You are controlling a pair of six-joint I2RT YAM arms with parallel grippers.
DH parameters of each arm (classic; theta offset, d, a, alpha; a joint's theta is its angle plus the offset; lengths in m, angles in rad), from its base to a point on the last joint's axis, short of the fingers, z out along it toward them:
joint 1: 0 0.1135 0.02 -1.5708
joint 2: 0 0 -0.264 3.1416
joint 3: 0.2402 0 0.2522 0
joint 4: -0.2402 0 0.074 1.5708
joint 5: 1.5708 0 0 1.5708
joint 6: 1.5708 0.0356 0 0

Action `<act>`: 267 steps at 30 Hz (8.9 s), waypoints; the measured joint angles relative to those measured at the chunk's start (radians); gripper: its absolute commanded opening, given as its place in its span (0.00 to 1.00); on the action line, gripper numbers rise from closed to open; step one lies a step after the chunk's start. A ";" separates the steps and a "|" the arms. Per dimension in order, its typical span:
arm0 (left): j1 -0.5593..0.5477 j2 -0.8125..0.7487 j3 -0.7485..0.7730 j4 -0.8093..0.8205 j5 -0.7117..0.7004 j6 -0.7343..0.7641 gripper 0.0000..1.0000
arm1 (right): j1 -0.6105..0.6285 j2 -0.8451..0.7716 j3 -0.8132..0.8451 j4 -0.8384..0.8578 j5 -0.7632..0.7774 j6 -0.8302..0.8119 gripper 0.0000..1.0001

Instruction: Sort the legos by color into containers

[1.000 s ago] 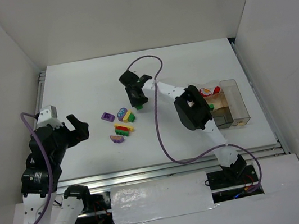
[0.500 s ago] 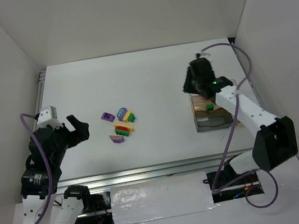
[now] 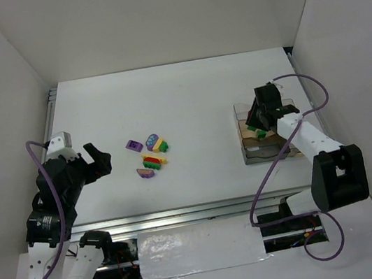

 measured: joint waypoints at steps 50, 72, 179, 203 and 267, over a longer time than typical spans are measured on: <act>0.000 0.052 0.000 0.000 0.012 0.002 0.99 | 0.832 0.622 0.616 -0.017 -0.132 -0.406 0.77; 0.000 0.051 0.000 0.000 0.019 0.002 0.99 | 0.831 0.797 0.738 -0.063 -0.151 -0.547 0.22; -0.270 -0.213 -0.379 1.010 0.559 -0.555 0.00 | 1.089 -0.126 -0.218 1.371 -0.111 0.249 0.74; -0.276 -0.232 -0.320 0.930 0.578 -0.553 0.00 | 1.075 -0.008 -0.244 1.567 -0.362 0.226 0.45; -0.345 0.214 0.033 0.304 1.110 0.107 0.50 | 0.852 -0.078 0.385 -0.125 -0.908 -0.492 0.10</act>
